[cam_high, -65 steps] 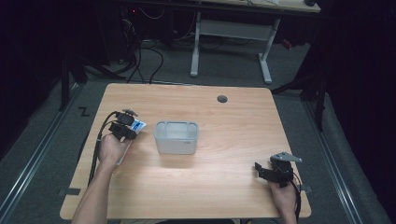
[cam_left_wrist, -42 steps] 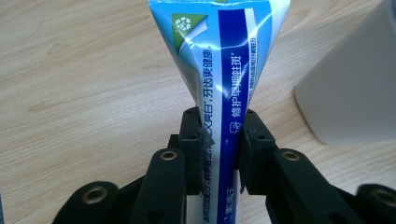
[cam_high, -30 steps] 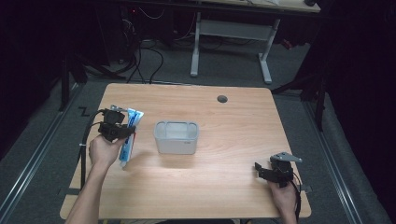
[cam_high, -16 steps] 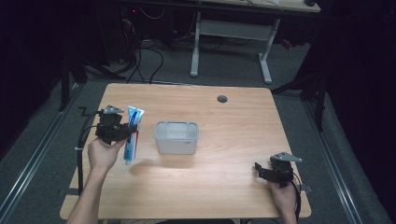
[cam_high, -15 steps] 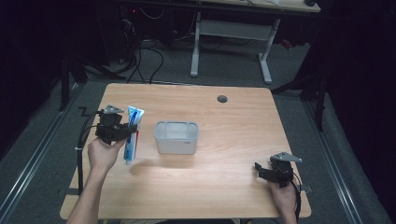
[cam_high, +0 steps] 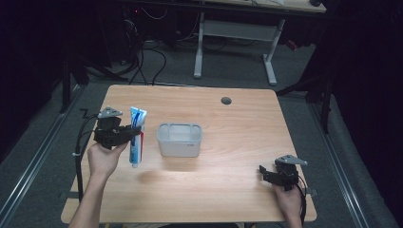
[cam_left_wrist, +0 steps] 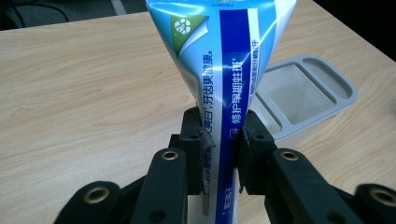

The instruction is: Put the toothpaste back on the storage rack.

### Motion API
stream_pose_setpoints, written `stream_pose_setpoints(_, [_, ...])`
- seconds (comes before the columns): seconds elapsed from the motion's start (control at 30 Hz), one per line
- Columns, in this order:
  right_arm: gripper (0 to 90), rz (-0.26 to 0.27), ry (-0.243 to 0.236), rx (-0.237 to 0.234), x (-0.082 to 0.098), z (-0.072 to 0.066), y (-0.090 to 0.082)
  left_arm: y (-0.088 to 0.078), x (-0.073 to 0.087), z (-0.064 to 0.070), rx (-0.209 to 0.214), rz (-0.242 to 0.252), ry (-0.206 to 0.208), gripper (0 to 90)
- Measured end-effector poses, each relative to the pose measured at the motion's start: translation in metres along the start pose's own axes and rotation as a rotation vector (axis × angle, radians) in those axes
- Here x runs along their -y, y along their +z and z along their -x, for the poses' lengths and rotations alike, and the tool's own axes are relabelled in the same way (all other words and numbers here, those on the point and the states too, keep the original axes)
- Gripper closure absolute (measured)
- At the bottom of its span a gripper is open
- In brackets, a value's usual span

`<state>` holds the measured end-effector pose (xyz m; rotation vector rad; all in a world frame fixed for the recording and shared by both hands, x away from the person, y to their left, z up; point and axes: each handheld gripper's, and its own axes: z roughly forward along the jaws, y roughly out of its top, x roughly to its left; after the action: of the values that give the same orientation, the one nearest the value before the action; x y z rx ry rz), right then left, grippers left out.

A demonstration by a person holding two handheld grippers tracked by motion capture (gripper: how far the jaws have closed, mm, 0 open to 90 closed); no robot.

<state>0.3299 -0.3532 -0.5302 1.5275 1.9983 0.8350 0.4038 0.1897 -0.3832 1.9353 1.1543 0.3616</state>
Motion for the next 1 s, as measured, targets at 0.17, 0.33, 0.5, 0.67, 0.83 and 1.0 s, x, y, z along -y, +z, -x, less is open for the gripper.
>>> stream_pose_setpoints(0.17, [27.1,0.0,0.0,0.0,0.0,0.0,0.0,-0.006,-0.001,0.002,-0.003,0.02,0.001,75.1])
stream_pose_setpoints(0.33, [27.1,-0.001,0.001,0.0,0.0,0.0,0.0,-0.013,-0.002,0.006,0.026,0.061,-0.003,75.2])
stream_pose_setpoints(0.5, [27.1,-0.001,0.001,0.0,0.0,0.0,0.0,-0.018,-0.007,0.013,0.057,0.098,0.003,75.2])
stream_pose_setpoints(0.67, [27.2,-0.001,0.001,0.0,0.0,0.0,0.0,-0.022,-0.012,0.022,0.075,0.125,0.023,75.1])
stream_pose_setpoints(0.83, [27.1,-0.001,0.001,0.001,0.0,0.0,0.0,-0.023,-0.017,0.029,0.076,0.134,0.048,75.1])
stream_pose_setpoints(1.0, [27.2,0.0,0.0,0.0,0.0,0.0,0.0,-0.023,-0.022,0.032,0.092,0.142,0.053,75.1])
